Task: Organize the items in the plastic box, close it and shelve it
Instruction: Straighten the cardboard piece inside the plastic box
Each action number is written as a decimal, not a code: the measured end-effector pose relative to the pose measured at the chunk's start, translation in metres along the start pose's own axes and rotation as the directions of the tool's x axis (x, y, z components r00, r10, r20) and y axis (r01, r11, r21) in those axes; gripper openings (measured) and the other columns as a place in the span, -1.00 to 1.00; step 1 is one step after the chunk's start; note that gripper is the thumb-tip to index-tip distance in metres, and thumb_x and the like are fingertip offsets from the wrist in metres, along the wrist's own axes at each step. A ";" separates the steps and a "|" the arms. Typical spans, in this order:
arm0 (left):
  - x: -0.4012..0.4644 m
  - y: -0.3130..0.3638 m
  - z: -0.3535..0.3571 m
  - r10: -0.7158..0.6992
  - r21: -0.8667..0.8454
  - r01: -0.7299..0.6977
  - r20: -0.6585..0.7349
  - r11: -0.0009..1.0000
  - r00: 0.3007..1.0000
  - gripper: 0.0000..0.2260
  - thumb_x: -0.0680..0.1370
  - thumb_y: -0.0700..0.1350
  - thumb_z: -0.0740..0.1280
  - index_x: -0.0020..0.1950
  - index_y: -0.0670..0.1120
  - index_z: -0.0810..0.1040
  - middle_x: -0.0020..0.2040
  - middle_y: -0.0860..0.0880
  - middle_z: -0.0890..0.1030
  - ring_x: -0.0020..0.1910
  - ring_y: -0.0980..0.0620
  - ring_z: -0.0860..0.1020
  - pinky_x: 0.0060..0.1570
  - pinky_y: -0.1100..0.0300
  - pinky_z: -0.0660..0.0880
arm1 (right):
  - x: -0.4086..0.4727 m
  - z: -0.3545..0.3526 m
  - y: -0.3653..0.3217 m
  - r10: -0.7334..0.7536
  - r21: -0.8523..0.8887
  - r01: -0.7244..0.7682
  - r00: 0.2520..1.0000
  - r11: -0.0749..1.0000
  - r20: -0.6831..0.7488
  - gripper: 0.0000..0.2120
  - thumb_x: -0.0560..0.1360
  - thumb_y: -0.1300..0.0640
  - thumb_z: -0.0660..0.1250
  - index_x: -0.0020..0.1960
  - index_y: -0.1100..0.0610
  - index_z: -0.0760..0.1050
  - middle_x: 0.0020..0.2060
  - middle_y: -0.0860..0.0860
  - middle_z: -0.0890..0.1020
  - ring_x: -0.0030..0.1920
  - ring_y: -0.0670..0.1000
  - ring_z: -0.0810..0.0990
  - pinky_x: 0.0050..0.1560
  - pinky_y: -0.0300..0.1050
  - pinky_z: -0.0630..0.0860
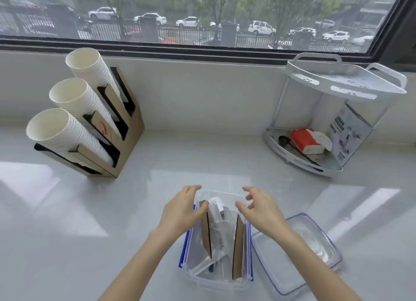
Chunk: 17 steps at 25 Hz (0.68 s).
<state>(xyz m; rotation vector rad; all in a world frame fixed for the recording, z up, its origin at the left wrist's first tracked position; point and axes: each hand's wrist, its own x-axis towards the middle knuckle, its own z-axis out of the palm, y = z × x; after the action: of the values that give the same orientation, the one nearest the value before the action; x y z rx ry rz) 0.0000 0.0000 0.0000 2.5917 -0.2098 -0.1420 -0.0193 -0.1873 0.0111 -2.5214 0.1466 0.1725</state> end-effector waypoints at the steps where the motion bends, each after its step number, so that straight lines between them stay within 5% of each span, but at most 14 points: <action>1: -0.002 -0.001 0.003 -0.028 0.013 0.027 0.030 1.000 0.999 -0.54 0.51 0.11 0.16 0.38 0.01 0.26 0.37 0.07 0.38 0.21 0.03 0.47 0.11 0.11 0.41 | -0.001 0.004 0.002 0.025 0.003 -0.025 0.999 1.000 0.021 -0.53 0.47 -0.05 0.22 0.33 0.06 0.29 0.14 0.08 0.52 0.08 0.08 0.54 0.14 -0.02 0.44; 7: -0.008 -0.005 0.026 -0.087 -0.076 0.094 0.096 0.993 0.992 -0.58 0.48 0.12 0.21 0.31 0.04 0.34 0.28 0.07 0.47 0.08 0.00 0.54 0.07 0.12 0.44 | -0.009 0.024 0.009 0.056 0.039 -0.062 0.990 0.997 0.126 -0.77 0.47 -0.02 0.20 0.06 0.01 0.50 -0.11 0.03 0.55 -0.11 0.02 0.50 -0.01 -0.11 0.43; 10: -0.008 -0.005 0.030 -0.099 -0.080 0.105 0.083 0.991 0.992 -0.60 0.48 0.11 0.22 0.29 0.03 0.36 0.26 0.07 0.49 0.07 -0.01 0.54 0.07 0.11 0.44 | -0.010 0.025 0.013 0.051 0.022 -0.054 0.990 0.998 0.129 -0.95 0.47 0.04 0.20 -0.12 -0.02 0.43 -0.19 0.01 0.53 -0.14 0.01 0.49 -0.07 -0.12 0.42; 17: -0.008 -0.004 0.028 -0.133 -0.129 0.131 -0.006 0.983 0.991 -0.79 0.49 -0.04 0.15 0.05 -0.02 0.50 -0.01 -0.01 0.62 -0.08 -0.06 0.57 -0.09 0.07 0.50 | -0.007 0.013 0.017 0.058 0.042 -0.061 0.996 0.997 0.063 -0.91 0.44 0.17 0.20 -0.14 0.03 0.46 -0.21 0.01 0.55 -0.14 0.06 0.54 -0.03 -0.09 0.48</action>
<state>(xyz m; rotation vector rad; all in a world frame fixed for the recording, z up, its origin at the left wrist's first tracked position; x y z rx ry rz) -0.0116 -0.0090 -0.0260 2.4767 -0.0220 -0.1783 -0.0303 -0.1927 -0.0079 -2.4663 0.1989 0.2676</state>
